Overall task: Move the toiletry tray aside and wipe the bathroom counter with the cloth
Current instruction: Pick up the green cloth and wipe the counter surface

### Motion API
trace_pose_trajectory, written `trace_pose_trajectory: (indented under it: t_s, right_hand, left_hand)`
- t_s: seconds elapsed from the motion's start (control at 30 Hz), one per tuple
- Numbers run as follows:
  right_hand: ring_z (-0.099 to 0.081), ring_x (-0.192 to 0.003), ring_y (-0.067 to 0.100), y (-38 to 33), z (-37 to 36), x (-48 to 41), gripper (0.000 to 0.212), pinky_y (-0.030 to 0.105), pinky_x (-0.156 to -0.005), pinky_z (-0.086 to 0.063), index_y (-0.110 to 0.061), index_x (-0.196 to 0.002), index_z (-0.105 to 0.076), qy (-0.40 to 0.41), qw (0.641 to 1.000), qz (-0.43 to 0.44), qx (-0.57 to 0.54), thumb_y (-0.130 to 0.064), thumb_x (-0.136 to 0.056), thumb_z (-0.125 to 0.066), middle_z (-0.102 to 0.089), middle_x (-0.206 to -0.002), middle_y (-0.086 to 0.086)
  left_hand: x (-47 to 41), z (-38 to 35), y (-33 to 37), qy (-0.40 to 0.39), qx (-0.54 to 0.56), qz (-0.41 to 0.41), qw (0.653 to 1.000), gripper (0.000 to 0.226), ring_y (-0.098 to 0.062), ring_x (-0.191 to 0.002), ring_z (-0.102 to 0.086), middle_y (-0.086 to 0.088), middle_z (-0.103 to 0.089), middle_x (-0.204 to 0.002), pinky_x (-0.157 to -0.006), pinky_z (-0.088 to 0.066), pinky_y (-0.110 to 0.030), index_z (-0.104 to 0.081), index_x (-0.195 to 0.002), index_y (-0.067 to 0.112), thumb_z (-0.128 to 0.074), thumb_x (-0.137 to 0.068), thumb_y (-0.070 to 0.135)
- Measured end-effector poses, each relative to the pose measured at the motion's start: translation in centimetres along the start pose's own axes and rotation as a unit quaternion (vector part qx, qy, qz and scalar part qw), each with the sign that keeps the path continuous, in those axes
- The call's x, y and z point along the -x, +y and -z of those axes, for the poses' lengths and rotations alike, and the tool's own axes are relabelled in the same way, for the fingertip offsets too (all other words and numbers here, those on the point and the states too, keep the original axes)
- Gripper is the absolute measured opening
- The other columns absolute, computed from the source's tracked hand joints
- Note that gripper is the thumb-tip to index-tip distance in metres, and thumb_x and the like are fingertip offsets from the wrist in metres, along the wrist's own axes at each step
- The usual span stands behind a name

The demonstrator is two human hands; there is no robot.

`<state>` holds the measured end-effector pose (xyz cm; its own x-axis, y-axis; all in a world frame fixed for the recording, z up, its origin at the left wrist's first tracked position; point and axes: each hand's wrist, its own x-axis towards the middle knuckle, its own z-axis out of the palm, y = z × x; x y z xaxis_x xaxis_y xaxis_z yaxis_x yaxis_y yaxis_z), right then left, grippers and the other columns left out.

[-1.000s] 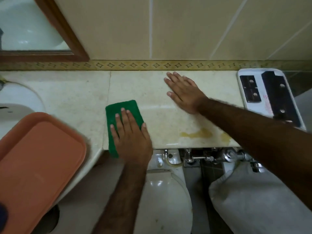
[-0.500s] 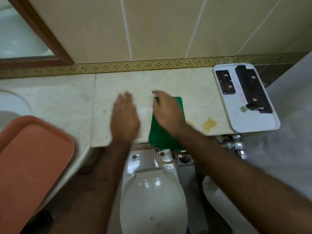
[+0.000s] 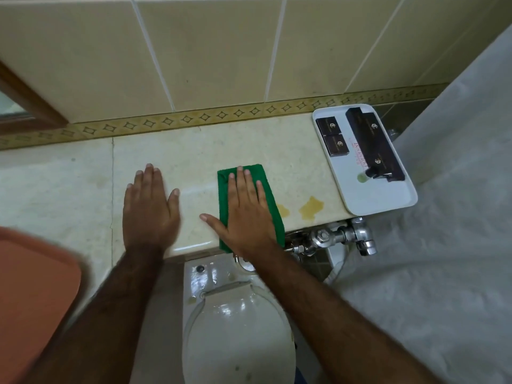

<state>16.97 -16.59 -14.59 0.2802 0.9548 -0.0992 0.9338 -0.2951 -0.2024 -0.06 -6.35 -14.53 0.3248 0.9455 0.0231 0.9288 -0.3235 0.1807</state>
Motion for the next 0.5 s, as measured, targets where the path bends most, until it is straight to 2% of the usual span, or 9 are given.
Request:
trace_pose_trajectory:
  t_s: [0.13, 0.23, 0.4, 0.5]
  right_hand:
    - [0.003, -0.164, 0.025, 3.9, 1.5, -2.1, 0.103, 0.050, -0.132, -0.005, -0.008, -0.167, -0.006, -0.023, 0.997, 0.067, -0.010, -0.081, -0.096, -0.020, 0.001, -0.177, 0.012]
    - [0.002, -0.164, 0.024, 6.9, 2.7, -4.2, 0.099, 0.050, -0.132, -0.005, -0.010, -0.168, -0.006, -0.030, 0.996, 0.080, -0.002, -0.078, -0.098, -0.022, 0.000, -0.177, 0.010]
    - [-0.002, -0.164, 0.022, 8.8, 3.1, -5.1, 0.092, 0.051, -0.132, -0.007, -0.015, -0.168, -0.010, -0.005, 0.998, 0.065, 0.018, -0.074, -0.100, -0.023, -0.004, -0.178, 0.006]
    - [-0.003, -0.164, 0.023, 8.9, 2.8, -3.8, 0.090, 0.052, -0.132, -0.006, -0.015, -0.168, -0.012, 0.016, 1.000, 0.007, 0.010, -0.074, -0.100, -0.019, -0.005, -0.177, 0.006]
  left_hand:
    - [-0.1, 0.1, -0.1, -0.005, -0.001, -0.005, 1.000, 0.065, -0.030, -0.159, -0.021, -0.012, -0.023, -0.171, -0.129, -0.016, -0.047, -0.024, -0.163, 0.007, -0.029, -0.109, 0.044]
    - [-0.1, -0.1, -0.2, 0.001, -0.001, -0.009, 1.000, 0.065, -0.030, -0.159, -0.021, -0.013, -0.024, -0.171, -0.129, -0.015, -0.046, -0.024, -0.162, 0.006, -0.031, -0.109, 0.042]
    - [-0.2, -0.6, -0.5, 0.011, -0.002, -0.013, 1.000, 0.065, -0.029, -0.159, -0.020, -0.012, -0.023, -0.171, -0.129, -0.013, -0.045, -0.024, -0.163, 0.007, -0.029, -0.109, 0.043]
    - [-0.2, -0.8, -0.5, 0.016, -0.004, -0.015, 1.000, 0.065, -0.030, -0.158, -0.020, -0.012, -0.024, -0.171, -0.128, -0.014, -0.045, -0.024, -0.162, 0.007, -0.028, -0.109, 0.044]
